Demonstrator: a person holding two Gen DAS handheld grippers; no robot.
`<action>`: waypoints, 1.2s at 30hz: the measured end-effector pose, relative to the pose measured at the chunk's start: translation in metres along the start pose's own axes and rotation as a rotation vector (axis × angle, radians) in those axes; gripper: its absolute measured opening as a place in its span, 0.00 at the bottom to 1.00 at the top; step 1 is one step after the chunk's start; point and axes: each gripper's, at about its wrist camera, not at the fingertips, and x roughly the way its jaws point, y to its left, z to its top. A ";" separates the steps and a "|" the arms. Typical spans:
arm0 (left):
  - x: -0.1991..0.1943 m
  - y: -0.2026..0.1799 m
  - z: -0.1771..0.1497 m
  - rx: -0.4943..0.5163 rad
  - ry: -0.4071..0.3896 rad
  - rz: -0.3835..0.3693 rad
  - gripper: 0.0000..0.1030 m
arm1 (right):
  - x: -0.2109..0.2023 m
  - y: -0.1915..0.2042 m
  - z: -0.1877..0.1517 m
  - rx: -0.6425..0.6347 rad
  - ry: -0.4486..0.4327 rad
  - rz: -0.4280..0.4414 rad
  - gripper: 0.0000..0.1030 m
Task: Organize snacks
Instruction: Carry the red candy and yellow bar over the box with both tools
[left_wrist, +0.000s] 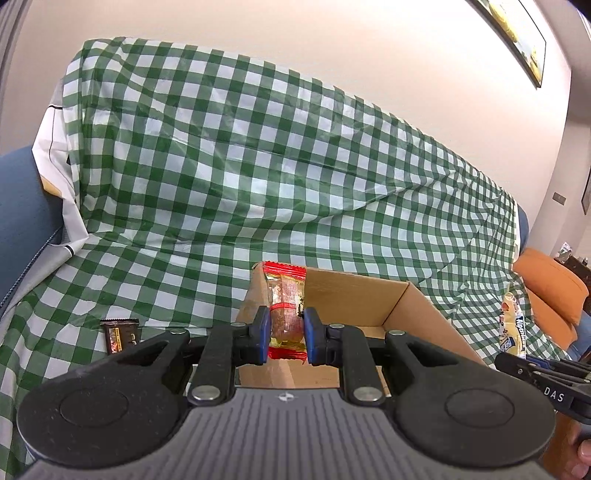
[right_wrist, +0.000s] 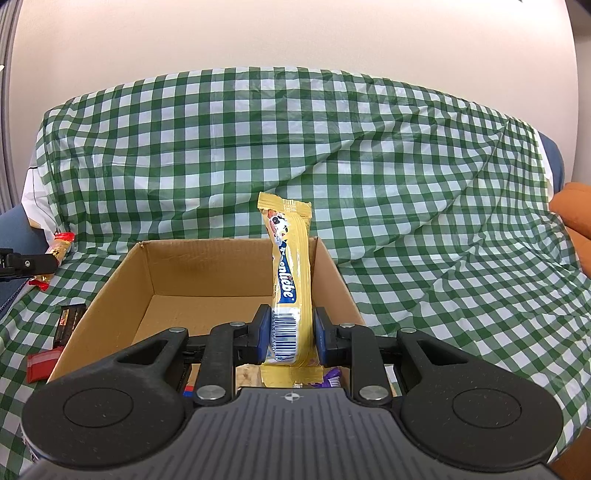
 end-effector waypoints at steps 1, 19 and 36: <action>0.000 -0.001 0.000 0.001 -0.002 -0.002 0.20 | 0.000 0.000 0.000 -0.001 0.000 0.000 0.25; -0.001 -0.018 -0.008 0.054 -0.007 -0.061 0.20 | 0.000 0.003 0.001 -0.002 -0.001 -0.004 0.25; -0.001 -0.044 -0.019 0.101 -0.019 -0.184 0.20 | 0.001 0.002 0.005 -0.015 -0.001 -0.002 0.25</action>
